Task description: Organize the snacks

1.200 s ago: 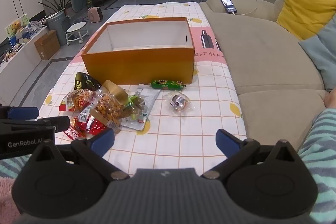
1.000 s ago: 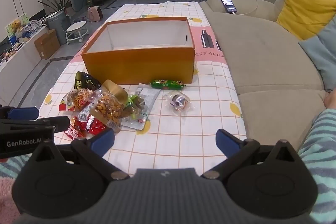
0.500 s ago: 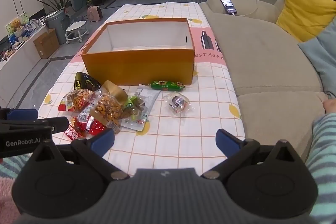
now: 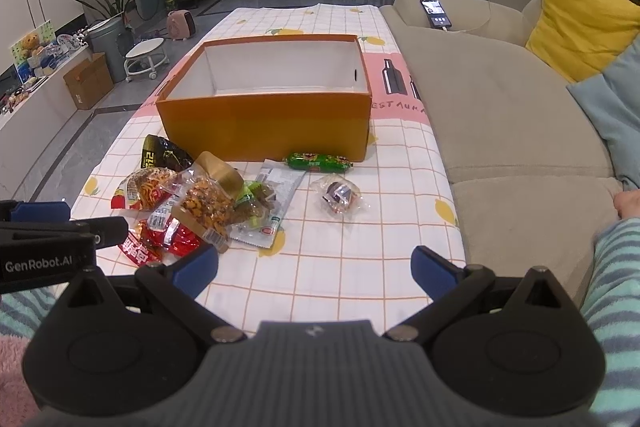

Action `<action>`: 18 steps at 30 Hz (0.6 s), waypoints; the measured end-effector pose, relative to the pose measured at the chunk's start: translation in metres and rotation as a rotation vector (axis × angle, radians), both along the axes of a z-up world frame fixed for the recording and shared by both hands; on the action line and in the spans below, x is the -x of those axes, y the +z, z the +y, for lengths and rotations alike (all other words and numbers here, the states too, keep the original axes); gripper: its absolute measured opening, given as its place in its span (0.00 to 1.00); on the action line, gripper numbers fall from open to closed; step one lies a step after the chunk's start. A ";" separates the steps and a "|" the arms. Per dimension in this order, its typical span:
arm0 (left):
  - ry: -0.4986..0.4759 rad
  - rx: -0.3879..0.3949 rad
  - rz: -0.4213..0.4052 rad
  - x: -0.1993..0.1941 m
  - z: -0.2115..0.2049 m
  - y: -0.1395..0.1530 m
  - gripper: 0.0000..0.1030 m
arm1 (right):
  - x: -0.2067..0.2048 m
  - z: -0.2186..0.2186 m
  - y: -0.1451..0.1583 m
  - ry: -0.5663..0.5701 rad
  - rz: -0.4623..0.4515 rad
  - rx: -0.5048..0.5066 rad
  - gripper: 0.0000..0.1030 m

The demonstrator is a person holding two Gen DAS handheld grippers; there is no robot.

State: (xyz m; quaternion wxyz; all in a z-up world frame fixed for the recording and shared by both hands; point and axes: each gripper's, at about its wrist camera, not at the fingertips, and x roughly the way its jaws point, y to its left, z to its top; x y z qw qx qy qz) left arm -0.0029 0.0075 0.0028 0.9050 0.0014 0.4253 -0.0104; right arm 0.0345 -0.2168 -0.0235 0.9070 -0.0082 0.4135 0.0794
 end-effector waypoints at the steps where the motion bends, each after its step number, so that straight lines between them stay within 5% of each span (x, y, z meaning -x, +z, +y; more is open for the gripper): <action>1: 0.000 0.000 0.001 0.000 0.000 0.000 0.77 | 0.000 -0.001 0.000 -0.003 0.001 -0.001 0.96; 18: 0.004 0.001 0.013 -0.002 0.000 -0.002 0.77 | -0.001 -0.002 -0.002 -0.016 0.011 0.004 0.96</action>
